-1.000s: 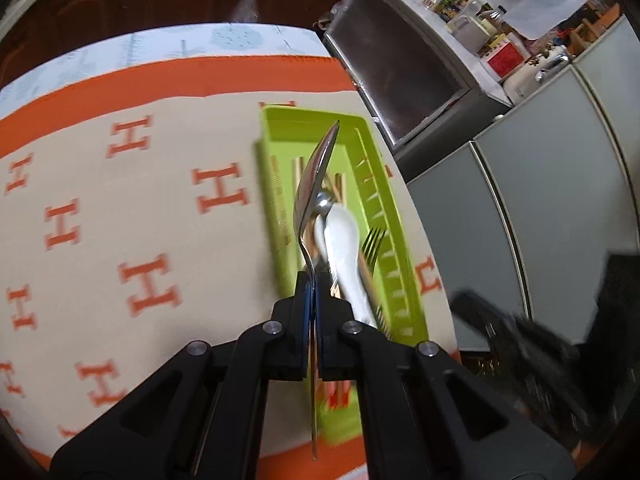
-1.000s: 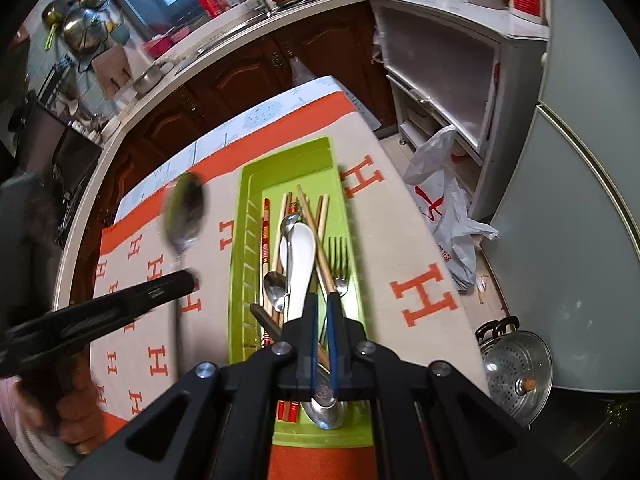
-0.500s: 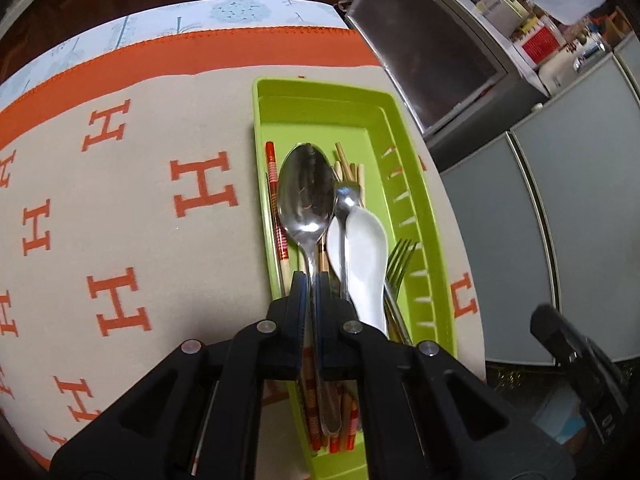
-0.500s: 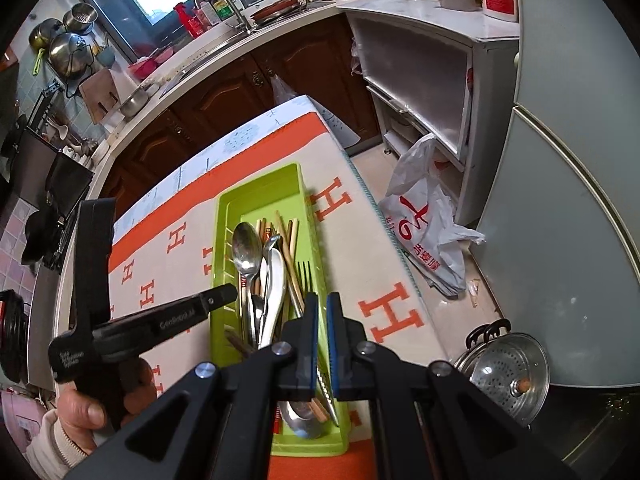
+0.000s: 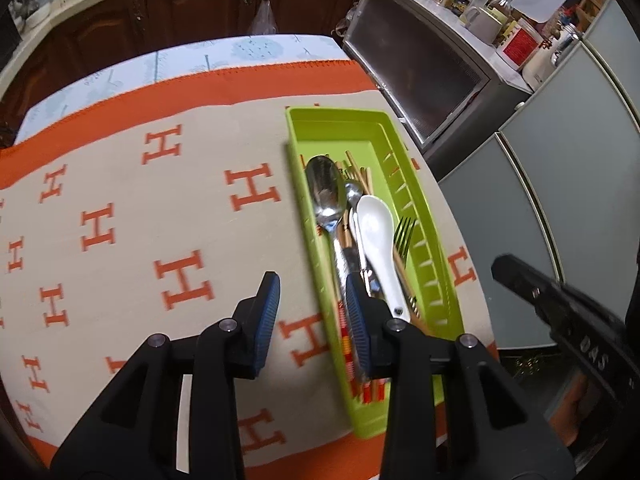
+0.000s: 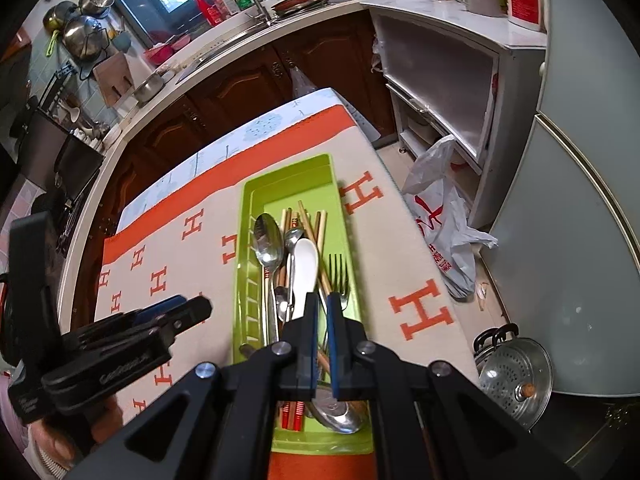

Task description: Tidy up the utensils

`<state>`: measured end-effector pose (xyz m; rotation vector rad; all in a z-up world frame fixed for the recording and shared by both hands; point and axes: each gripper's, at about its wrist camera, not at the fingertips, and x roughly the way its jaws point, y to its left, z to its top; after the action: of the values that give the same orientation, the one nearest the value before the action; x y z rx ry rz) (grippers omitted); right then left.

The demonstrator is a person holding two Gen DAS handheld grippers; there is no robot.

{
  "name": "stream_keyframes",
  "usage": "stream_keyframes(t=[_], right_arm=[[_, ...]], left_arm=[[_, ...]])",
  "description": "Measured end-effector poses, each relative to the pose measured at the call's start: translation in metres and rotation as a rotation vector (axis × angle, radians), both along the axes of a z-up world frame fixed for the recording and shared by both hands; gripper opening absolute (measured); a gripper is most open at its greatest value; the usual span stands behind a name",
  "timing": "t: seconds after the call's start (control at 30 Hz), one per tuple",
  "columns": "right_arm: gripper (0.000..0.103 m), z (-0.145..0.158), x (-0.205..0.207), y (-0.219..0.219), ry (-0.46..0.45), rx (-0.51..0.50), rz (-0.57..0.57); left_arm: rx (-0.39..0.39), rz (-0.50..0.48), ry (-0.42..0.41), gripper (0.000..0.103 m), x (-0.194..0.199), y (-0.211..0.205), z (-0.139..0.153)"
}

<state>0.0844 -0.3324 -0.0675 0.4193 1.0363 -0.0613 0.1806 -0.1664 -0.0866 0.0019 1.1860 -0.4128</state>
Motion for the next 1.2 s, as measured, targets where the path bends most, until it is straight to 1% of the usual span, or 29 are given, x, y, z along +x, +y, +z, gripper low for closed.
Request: stream_keyframes(t=[0.03,0.1,0.17,0.23,0.3,0.37,0.5,0.57,0.63,0.7,0.8,0.97,1.03,1.1,1.2], right_arm=[[0.004,0.001,-0.001,0.002,0.0,-0.002,0.005],[0.004,0.003,-0.002,0.007,-0.001,-0.003,0.015],[0.004,0.006,-0.005,0.012,-0.004,-0.005,0.027],[0.004,0.008,-0.008,0.019,-0.006,-0.01,0.039],[0.004,0.01,-0.012,0.025,-0.004,-0.016,0.051],[0.004,0.012,-0.016,0.034,-0.005,-0.02,0.068],[0.004,0.017,-0.025,0.05,-0.009,-0.029,0.098],[0.005,0.021,-0.031,0.06,-0.015,-0.04,0.115],[0.009,0.026,-0.036,0.068,-0.026,-0.051,0.129],[0.016,0.031,-0.041,0.077,-0.038,-0.062,0.142],[0.022,0.041,-0.05,0.09,-0.068,-0.085,0.166],[0.024,0.065,-0.066,0.11,-0.127,-0.105,0.201],[0.028,0.073,-0.071,0.116,-0.147,-0.105,0.202],[0.035,0.081,-0.076,0.12,-0.164,-0.084,0.2],[0.036,0.093,-0.085,0.127,-0.202,-0.063,0.197]], left_arm=[[0.007,-0.003,-0.014,0.032,-0.005,0.004,0.004],[0.023,-0.006,-0.044,0.038,-0.016,0.014,0.011],[0.037,-0.004,-0.066,0.053,-0.026,0.024,0.017],[0.046,-0.001,-0.086,0.058,-0.035,0.035,0.023],[0.054,0.0,-0.11,0.06,-0.044,0.046,0.029],[0.068,-0.002,-0.13,0.073,-0.053,0.059,0.035],[0.079,0.034,-0.179,0.077,-0.071,0.084,0.049],[0.081,0.084,-0.206,0.078,-0.08,0.1,0.057],[0.093,0.134,-0.233,0.079,-0.088,0.113,0.065],[0.105,0.169,-0.256,0.081,-0.095,0.123,0.074],[0.112,0.213,-0.29,0.083,-0.108,0.137,0.087],[0.142,0.267,-0.318,0.086,-0.125,0.147,0.107],[0.132,0.276,-0.327,0.086,-0.132,0.151,0.116],[0.126,0.277,-0.321,0.086,-0.139,0.155,0.124],[0.136,0.296,-0.333,0.086,-0.15,0.158,0.131]])
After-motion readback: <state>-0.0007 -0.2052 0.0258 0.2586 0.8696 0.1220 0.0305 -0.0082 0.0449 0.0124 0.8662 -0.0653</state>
